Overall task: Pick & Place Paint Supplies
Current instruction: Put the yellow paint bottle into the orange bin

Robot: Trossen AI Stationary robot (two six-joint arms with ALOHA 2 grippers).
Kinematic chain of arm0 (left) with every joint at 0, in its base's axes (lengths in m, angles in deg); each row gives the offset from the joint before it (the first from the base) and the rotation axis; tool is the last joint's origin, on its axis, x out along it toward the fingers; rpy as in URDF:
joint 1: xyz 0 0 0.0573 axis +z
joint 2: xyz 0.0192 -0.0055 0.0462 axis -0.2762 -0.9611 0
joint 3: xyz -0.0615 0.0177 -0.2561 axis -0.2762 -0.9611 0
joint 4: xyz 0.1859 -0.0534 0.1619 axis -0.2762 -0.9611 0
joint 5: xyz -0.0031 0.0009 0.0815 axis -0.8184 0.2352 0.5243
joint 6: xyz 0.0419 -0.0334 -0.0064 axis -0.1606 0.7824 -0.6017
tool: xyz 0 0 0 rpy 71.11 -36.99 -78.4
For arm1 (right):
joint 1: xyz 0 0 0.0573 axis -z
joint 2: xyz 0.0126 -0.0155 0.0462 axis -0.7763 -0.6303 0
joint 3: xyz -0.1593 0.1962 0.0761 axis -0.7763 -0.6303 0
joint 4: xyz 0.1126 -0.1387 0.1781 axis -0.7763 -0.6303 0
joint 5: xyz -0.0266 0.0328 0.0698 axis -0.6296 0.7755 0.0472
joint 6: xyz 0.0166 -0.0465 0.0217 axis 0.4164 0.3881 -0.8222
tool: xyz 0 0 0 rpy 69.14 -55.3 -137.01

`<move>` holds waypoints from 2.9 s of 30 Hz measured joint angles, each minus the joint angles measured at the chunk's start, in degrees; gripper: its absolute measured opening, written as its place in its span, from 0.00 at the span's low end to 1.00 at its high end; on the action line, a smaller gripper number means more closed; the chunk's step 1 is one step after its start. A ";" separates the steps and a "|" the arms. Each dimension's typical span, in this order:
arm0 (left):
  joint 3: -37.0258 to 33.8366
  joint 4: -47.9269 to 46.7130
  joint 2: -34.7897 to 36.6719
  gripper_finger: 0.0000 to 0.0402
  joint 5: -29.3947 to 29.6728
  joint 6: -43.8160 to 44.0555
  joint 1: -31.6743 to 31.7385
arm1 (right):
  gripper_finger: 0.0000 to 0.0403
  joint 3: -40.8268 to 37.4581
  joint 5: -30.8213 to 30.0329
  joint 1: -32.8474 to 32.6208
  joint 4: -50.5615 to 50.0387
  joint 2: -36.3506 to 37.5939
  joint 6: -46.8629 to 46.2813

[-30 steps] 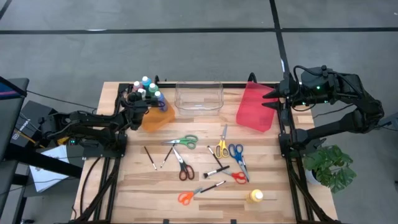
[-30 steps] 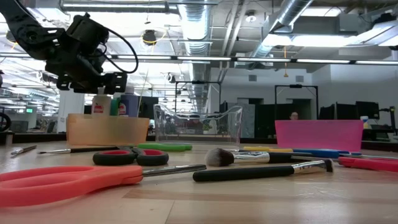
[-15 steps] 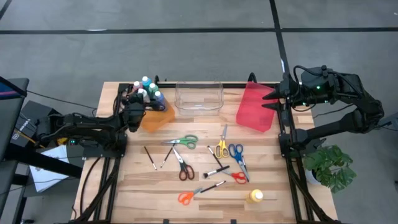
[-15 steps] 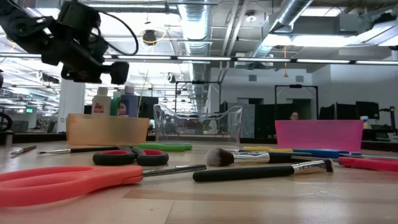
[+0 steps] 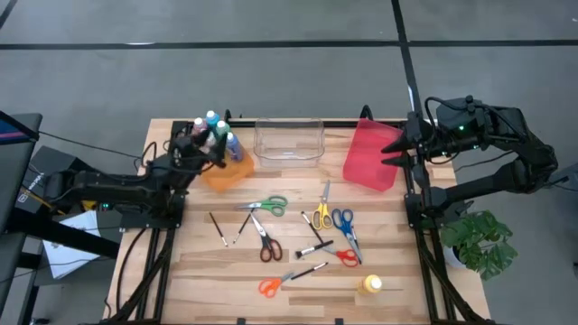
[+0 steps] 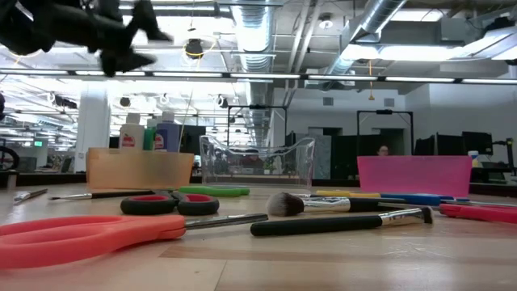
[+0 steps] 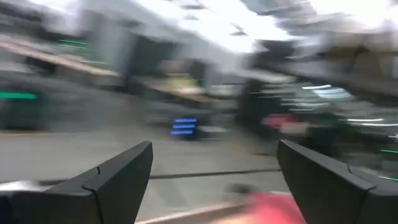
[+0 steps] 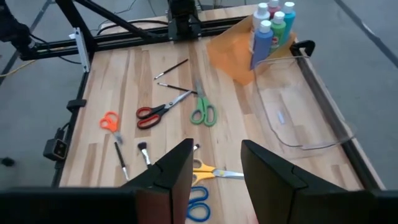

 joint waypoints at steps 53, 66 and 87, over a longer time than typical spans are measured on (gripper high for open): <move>100.68 -19.45 -99.85 0.82 -51.67 -5.16 -25.97 | 0.33 0.00 0.28 0.00 -0.07 0.00 -1.04; 100.67 -24.59 -100.21 0.82 -52.74 -10.50 -26.87 | 0.33 0.00 0.28 0.00 -0.13 0.00 -1.04; 100.65 -23.84 -100.18 0.80 -52.19 -9.63 -26.34 | 0.33 0.00 0.28 0.02 -0.07 0.00 -1.06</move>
